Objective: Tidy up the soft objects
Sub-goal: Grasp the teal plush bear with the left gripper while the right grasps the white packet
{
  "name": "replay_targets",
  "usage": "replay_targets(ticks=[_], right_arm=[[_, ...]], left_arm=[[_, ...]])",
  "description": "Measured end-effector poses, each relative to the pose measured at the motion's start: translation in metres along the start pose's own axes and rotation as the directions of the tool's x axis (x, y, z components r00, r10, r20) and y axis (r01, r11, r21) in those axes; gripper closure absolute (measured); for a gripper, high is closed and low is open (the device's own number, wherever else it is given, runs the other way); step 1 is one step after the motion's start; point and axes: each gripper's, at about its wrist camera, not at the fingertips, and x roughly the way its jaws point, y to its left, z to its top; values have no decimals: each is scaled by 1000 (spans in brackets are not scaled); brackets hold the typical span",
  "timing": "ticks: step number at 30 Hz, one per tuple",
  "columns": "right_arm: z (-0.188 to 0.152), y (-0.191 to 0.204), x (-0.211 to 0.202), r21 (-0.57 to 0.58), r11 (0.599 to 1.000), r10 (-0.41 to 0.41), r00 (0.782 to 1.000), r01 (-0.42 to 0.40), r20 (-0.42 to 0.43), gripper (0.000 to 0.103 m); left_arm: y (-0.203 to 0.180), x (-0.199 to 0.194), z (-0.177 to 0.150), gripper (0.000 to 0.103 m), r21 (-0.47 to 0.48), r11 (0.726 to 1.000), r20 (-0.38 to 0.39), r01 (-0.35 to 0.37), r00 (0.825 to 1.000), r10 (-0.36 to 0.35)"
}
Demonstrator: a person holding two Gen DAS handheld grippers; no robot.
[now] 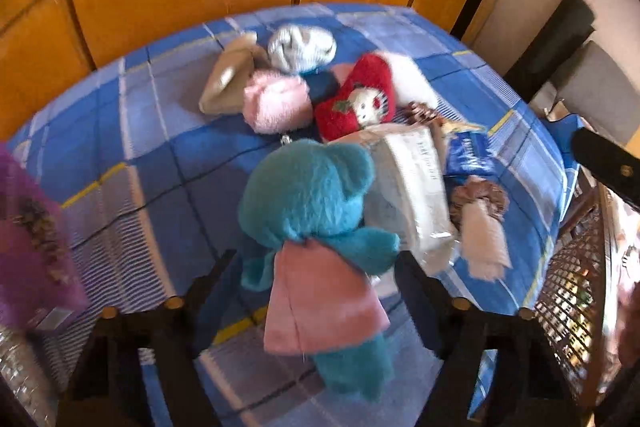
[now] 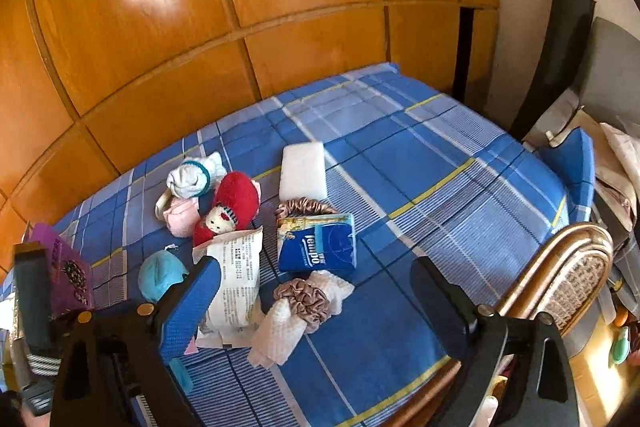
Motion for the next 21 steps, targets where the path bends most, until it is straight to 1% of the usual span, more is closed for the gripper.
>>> replay_targets(ticks=[1, 2, 4, 5, 6, 7, 9, 10, 12, 14, 16, 18, 19, 20, 21], right_arm=[[3, 2, 5, 11, 1000, 23, 999, -23, -25, 10], [5, 3, 11, 19, 999, 44, 998, -43, -50, 12], [10, 11, 26, 31, 997, 80, 990, -77, -117, 19], [11, 15, 31, 34, 995, 95, 986, -91, -139, 21], [13, 20, 42, 35, 994, 111, 977, -107, -183, 22], [13, 27, 51, 31, 994, 113, 968, -109, -222, 22], [13, 38, 67, 24, 992, 124, 954, -122, -274, 22], [11, 47, 78, 4, 993, 117, 942, -122, -314, 22], [7, 60, 93, -33, 995, 76, 931, -94, -358, 22], [2, 74, 106, -96, 993, 25, 926, -66, -378, 22], [-2, 84, 114, -143, 989, -27, 925, -29, -378, 23], [-9, 90, 124, -164, 986, -48, 910, -22, -411, 36], [-13, 90, 128, -165, 986, -53, 904, -19, -423, 40], [-16, 90, 131, -162, 986, -49, 901, -24, -431, 49], [-19, 90, 133, -155, 987, -38, 898, -34, -439, 53]], left_arm=[[4, 9, 1, 45, -20, 1000, -27, 18, 999, -19], [10, 15, 1, 61, -47, 998, -49, 48, 998, -50], [21, 14, -4, 64, -94, 990, -29, 104, 994, -107], [24, 12, -7, 66, -100, 989, -20, 112, 993, -115], [27, 8, -9, 66, -105, 988, -12, 114, 993, -115], [29, 4, -12, 66, -104, 989, -5, 106, 994, -108], [31, -2, -18, 66, -95, 992, 7, 84, 997, -83], [33, -3, -21, 66, -94, 993, 4, 74, 997, -74], [35, -8, -26, 66, -91, 994, 12, 64, 998, -63], [35, -12, -27, 67, -82, 995, 22, 58, 998, -56], [33, -19, -25, 68, -74, 996, 40, 56, 998, -53], [33, -30, -20, 68, -70, 996, 70, 53, 996, -48], [32, -36, -15, 68, -71, 996, 82, 57, 995, -52], [32, -42, -11, 68, -70, 996, 96, 62, 994, -55], [32, -50, -6, 68, -64, 996, 114, 60, 992, -53]])
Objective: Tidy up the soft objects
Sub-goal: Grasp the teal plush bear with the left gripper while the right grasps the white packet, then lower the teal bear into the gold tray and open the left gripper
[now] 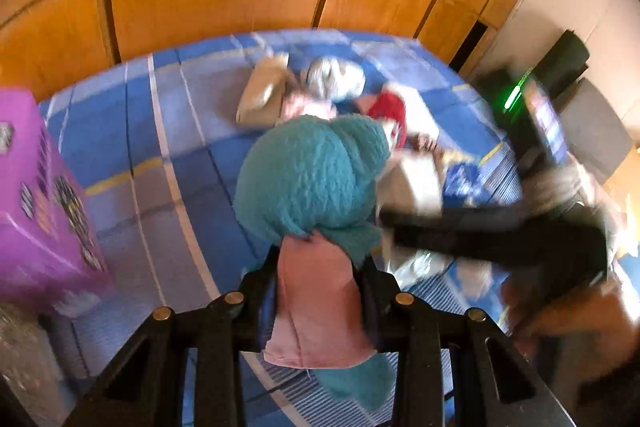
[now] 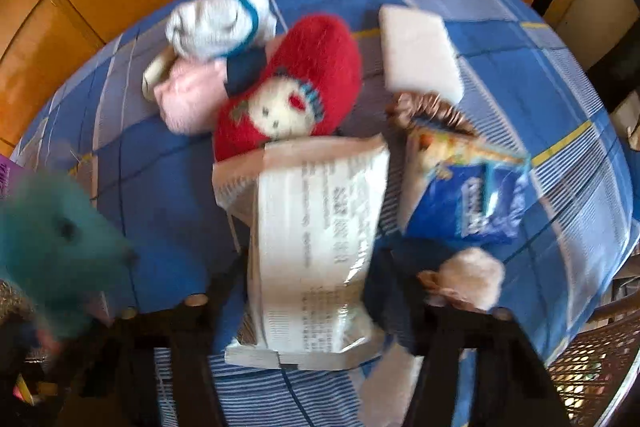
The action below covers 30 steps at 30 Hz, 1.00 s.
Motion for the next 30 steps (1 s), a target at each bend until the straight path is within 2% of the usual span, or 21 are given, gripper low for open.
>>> replay_targets(ticks=[6, 10, 13, 17, 18, 21, 25, 28, 30], right_arm=[[-4, 0, 1, -5, 1000, 0, 1000, 0, 12, 54], [-2, 2, 0, -40, 999, -6, 1000, 7, 8, 54], [-3, 7, 0, -48, 999, -5, 1000, 5, 8, 54], [-2, 12, 3, -56, 998, -8, 1000, 9, 8, 54], [-2, 13, 4, -60, 998, -10, 1000, 11, 8, 54], [-3, 19, 6, -73, 997, -14, 1000, 14, 6, 54], [-6, 24, 2, -81, 997, -18, 1000, 18, 6, 54], [-7, 28, 3, -89, 996, -22, 1000, 23, 4, 54], [-9, 33, 2, -95, 995, -28, 1000, 29, 5, 54]], left_arm=[[4, -43, 54, 68, -17, 1000, 109, -22, 994, 24], [30, -71, 97, 68, -51, 994, 179, -94, 979, 102], [67, -93, 125, 68, -108, 976, 223, -187, 953, 207], [140, -131, 135, 68, -252, 919, 250, -304, 897, 365], [165, -148, 129, 68, -298, 893, 258, -337, 872, 415], [209, -185, 100, 68, -383, 833, 262, -398, 818, 512], [258, -228, 30, 68, -474, 749, 230, -463, 756, 613], [279, -247, -30, 67, -537, 703, 196, -466, 742, 642], [291, -253, -74, 67, -585, 671, 162, -455, 745, 647]])
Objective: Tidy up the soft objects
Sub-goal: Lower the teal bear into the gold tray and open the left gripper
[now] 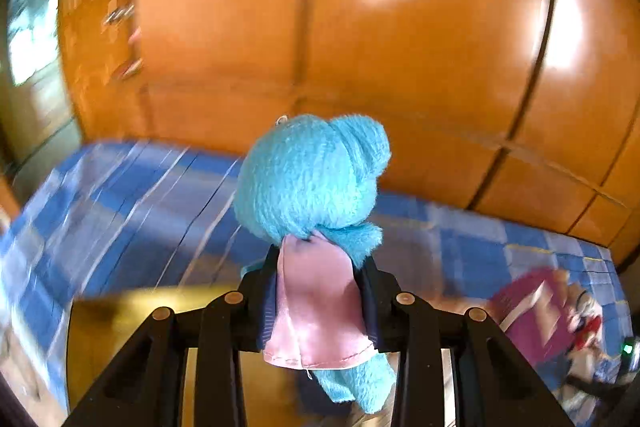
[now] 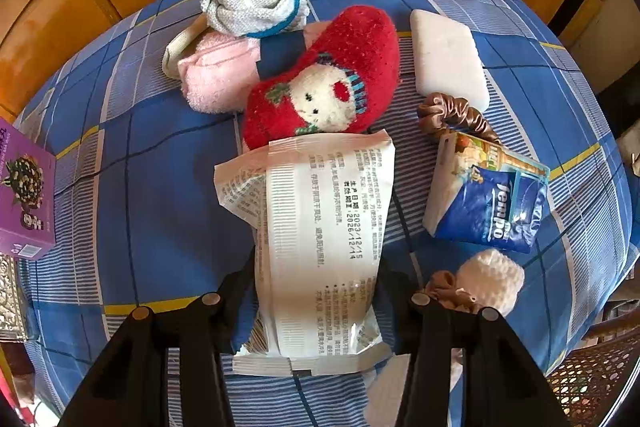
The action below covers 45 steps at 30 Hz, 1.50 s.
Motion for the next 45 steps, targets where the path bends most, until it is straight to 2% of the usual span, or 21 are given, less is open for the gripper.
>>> replay_targets(ticks=[3, 6, 9, 13, 15, 18, 24, 27, 31, 33, 39, 45], right_arm=[[-1, 6, 1, -8, 1000, -11, 1000, 11, 8, 53], [-4, 11, 3, -24, 999, -26, 999, 27, 20, 53], [-11, 20, 5, -54, 997, -46, 998, 48, 40, 53], [-17, 30, 6, -83, 994, -67, 996, 72, 58, 53], [-19, 33, 6, -86, 993, -70, 996, 75, 60, 53], [-21, 37, 6, -97, 992, -78, 995, 84, 66, 54], [-27, 41, 5, -139, 985, -92, 992, 104, 89, 58], [-31, 46, 0, -144, 985, -80, 992, 94, 101, 61], [-37, 53, -7, -152, 987, -39, 995, 53, 92, 61], [-39, 62, -12, -173, 984, -30, 995, 46, 96, 61], [-29, 84, -43, -223, 974, 6, 991, 24, 133, 61], [17, 109, -73, -270, 960, -20, 976, 79, 215, 61]], left_arm=[[39, -5, -44, 67, -78, 996, -45, -35, 998, 31], [59, -9, -92, 67, -112, 993, -101, -40, 994, 29], [60, -10, -134, 64, -109, 994, -156, -21, 988, 4], [46, -11, -167, 57, -94, 995, -205, 15, 978, -34], [36, -18, -177, 48, -55, 998, -201, 22, 979, -33], [28, -34, -185, 34, -17, 1000, -175, 16, 984, -19], [29, -60, -187, 25, 22, 1000, -100, -10, 995, 12], [36, -67, -183, 18, 19, 1000, -73, -15, 997, 17], [42, -81, -180, 15, 24, 999, -44, -24, 999, 25], [42, -88, -180, 9, 34, 999, -25, -29, 999, 29], [40, -100, -180, 8, 66, 997, 8, -37, 999, 36], [35, -108, -180, 8, 91, 996, 31, -25, 999, 22]])
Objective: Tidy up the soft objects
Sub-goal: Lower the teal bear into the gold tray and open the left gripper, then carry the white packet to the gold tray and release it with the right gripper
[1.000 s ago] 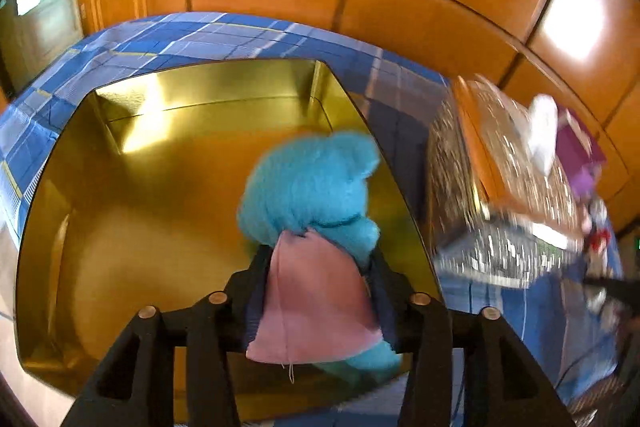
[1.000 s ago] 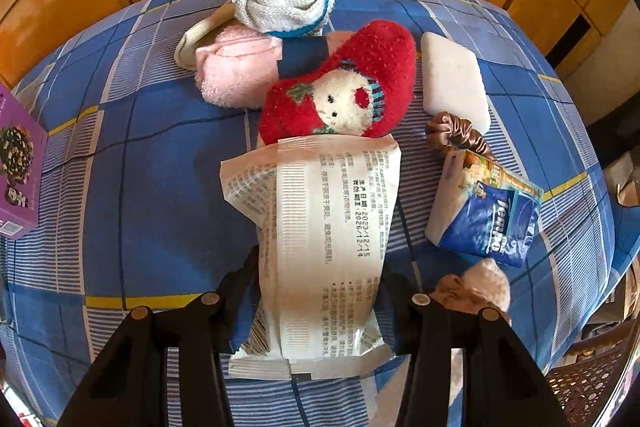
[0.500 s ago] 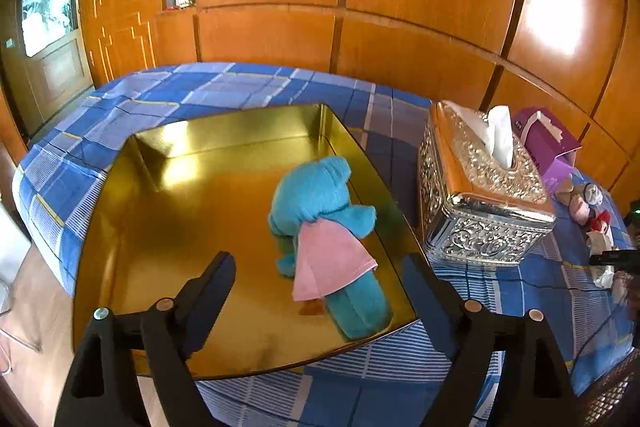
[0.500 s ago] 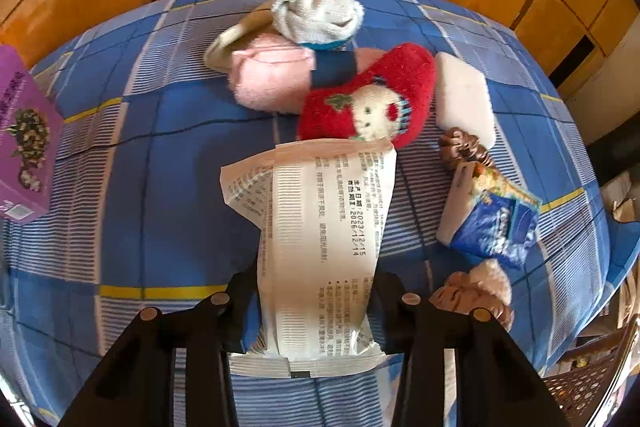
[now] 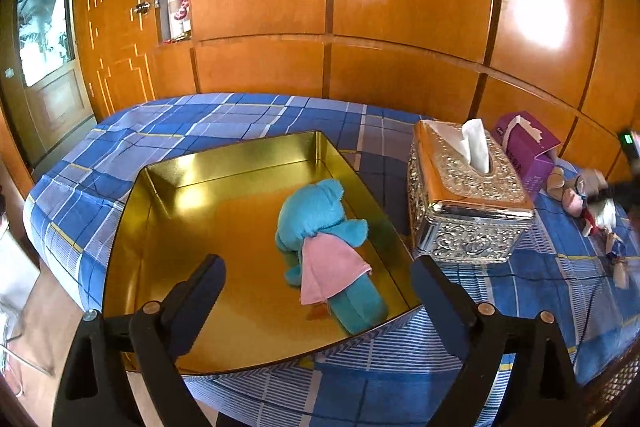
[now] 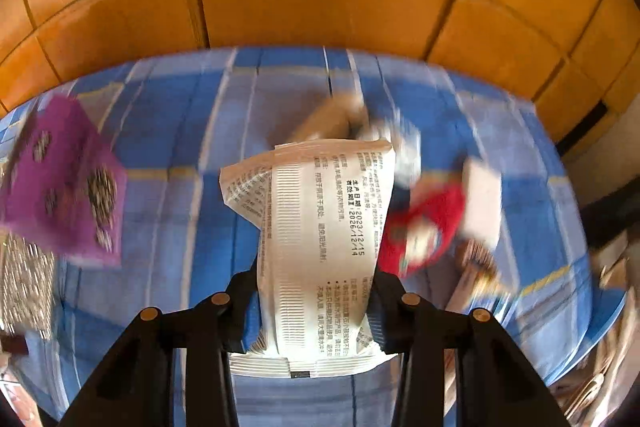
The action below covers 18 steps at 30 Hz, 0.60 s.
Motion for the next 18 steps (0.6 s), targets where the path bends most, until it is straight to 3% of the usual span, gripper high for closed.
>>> replay_targets(ticks=[5, 9, 14, 18], right_arm=[[60, 21, -14, -56, 997, -44, 997, 47, 67, 61], [102, 58, -32, -107, 993, -31, 991, 45, 134, 61], [135, 136, -71, -221, 974, 92, 969, -40, 229, 61], [133, 216, -105, -379, 917, 239, 934, -126, 267, 61]], left_arm=[[-4, -3, -1, 8, 14, 1000, 1, 15, 1000, -15], [-6, -4, -2, 8, 21, 1000, -1, 20, 1000, -20], [3, -1, -4, 8, 1, 1000, -21, 24, 999, -24], [18, -2, -6, 8, -37, 999, -32, 0, 999, -2]])
